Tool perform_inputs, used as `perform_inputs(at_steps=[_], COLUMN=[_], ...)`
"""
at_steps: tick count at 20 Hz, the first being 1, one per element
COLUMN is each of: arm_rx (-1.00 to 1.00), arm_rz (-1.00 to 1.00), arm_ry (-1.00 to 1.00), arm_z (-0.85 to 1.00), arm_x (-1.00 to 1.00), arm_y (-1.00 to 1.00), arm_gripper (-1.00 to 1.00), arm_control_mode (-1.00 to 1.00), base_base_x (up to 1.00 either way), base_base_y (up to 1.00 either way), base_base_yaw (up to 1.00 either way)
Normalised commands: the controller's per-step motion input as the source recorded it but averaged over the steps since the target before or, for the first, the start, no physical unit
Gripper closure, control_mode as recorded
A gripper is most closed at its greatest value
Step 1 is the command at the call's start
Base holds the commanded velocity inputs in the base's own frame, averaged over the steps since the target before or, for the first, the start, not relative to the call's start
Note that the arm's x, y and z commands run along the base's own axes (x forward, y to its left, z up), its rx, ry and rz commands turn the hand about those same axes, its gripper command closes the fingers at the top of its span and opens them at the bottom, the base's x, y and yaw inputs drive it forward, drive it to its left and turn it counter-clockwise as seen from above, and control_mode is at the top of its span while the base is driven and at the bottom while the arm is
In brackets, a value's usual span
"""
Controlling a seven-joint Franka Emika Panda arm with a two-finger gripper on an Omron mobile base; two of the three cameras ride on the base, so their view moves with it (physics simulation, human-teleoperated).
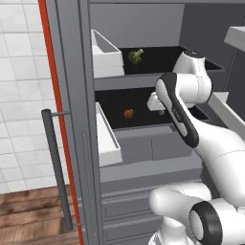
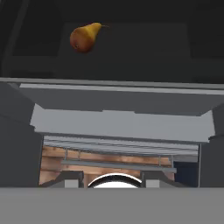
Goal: Place the cold items (broccoli and pear) from the fridge in one tupperware on the dining counter. Place the warm items (hot dog and kebab skewer) in the stove area in another tupperware.
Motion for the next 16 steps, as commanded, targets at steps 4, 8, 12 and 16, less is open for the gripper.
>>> perform_inputs(at_steps=[4, 8, 12, 16], arm_rx=[-0.01, 0.18, 0.14, 0.00], arm_rz=[-0.03, -0.17, -0.21, -0.21], arm_ry=[0.00, -0.15, -0.17, -0.08], arm_z=[-0.07, -0.35, -0.30, -0.09], arm_x=[-0.03, 0.01, 0.10, 0.18], arm_y=[0.06, 0.22, 0.50, 0.44], arm_gripper=[-1.00, -1.00, -1.00, -1.00], arm_control_mode=[-1.00, -1.00, -1.00, -1.00], base_base_x=[0.00, 0.00, 0.00, 0.00], base_base_y=[0.00, 0.00, 0.00, 0.00], base_base_yaw=[0.00, 0.00, 0.00, 0.00])
